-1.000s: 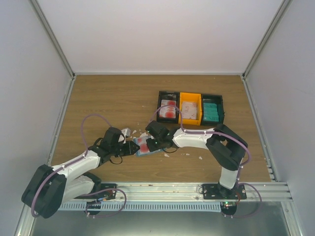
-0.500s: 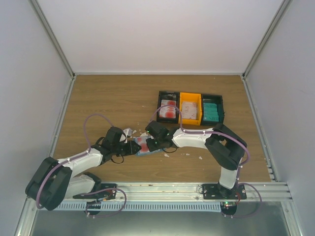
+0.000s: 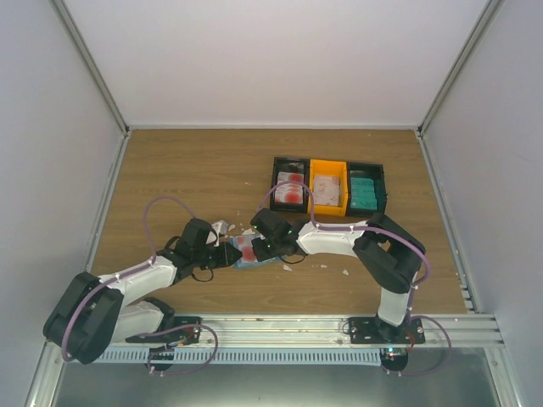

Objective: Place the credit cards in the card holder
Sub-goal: Turn over the card slot in the card holder.

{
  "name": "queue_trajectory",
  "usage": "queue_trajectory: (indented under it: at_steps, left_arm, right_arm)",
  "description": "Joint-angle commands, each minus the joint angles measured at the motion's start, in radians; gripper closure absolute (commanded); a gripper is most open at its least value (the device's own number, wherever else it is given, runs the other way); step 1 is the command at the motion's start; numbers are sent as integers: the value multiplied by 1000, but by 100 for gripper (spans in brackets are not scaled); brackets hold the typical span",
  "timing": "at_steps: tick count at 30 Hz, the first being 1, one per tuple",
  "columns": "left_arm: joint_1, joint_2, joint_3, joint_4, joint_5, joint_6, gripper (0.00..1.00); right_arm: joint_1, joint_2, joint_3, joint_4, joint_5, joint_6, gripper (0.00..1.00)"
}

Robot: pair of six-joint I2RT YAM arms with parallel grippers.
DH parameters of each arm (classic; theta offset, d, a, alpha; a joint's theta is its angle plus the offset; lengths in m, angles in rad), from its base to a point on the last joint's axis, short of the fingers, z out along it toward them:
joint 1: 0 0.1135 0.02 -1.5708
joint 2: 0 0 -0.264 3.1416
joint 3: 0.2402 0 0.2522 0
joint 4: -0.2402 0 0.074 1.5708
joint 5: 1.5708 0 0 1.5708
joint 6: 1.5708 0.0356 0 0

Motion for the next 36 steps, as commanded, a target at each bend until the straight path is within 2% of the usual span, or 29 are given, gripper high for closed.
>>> queue_trajectory:
  at_steps: [1, 17, 24, 26, 31, 36]
  left_arm:
    - [-2, -38, 3, 32, -9, 13, 84]
    - [-1, -32, -2, 43, -25, 1, 83]
    - [-1, -26, -4, 10, -76, -7, 71]
    - [-1, -25, -4, 11, -75, -8, 72]
    - [0, -19, -8, 38, -48, -6, 83]
    - [-1, 3, -6, 39, -55, -3, 82]
  right_arm:
    - [10, 47, -36, -14, -13, 17, 96]
    - [10, 48, -41, 6, -23, 21, 98]
    - [10, 48, -45, 8, -23, 26, 98]
    - [10, 48, -47, 8, -25, 26, 98]
    - [10, 48, -49, 11, -27, 27, 98]
    - [10, 50, -51, 16, -27, 29, 98]
